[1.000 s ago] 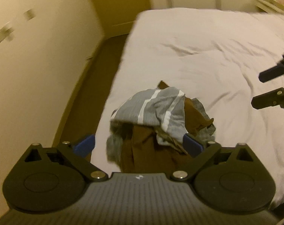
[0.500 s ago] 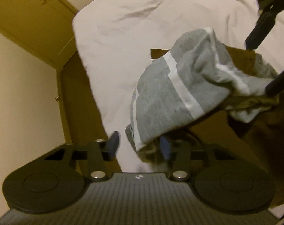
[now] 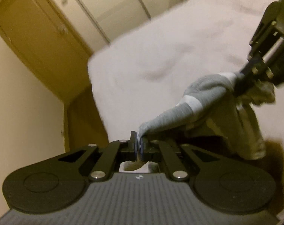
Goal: Fold clothes
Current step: 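Grasp the grey striped T-shirt with the right tool while the left tool grasps it too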
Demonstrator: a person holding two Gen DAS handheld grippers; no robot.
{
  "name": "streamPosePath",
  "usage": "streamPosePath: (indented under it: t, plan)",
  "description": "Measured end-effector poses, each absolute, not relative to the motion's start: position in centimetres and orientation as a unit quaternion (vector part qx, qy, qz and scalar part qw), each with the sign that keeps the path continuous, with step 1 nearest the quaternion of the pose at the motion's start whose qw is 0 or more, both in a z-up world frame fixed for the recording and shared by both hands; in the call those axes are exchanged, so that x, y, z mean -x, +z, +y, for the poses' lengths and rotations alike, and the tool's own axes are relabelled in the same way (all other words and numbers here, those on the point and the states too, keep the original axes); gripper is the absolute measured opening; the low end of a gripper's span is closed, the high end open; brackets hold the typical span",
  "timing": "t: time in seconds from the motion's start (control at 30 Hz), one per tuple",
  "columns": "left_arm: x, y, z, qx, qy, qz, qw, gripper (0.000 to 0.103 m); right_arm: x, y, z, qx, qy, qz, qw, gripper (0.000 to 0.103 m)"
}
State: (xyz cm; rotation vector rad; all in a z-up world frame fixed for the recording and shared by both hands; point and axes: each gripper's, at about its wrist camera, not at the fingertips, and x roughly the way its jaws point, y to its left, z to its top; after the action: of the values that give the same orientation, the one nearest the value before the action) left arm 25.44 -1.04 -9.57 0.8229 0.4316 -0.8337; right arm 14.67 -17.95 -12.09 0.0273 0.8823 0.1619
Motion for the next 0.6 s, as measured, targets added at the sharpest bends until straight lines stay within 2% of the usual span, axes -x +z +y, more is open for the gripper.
streamPosePath:
  t: [0.13,0.27,0.6]
  plan:
    - [-21.5,-6.0,-3.8,-0.358,-0.451,0.155,0.803,0.002,-8.8,-7.5,-22.9,-0.024,0.0,0.396,0.918,0.005]
    - [-16.0,-5.0,-8.2,-0.342,-0.529,0.128,0.766,0.002,-2.8,-3.0,-27.8,-0.035,-0.077,0.362,0.928,0.005]
    - [-3.2,-2.2,-18.3,-0.287,-0.681,0.148,0.657,0.002,15.0,1.7,-38.8,-0.079,-0.22,0.346,0.909,0.005]
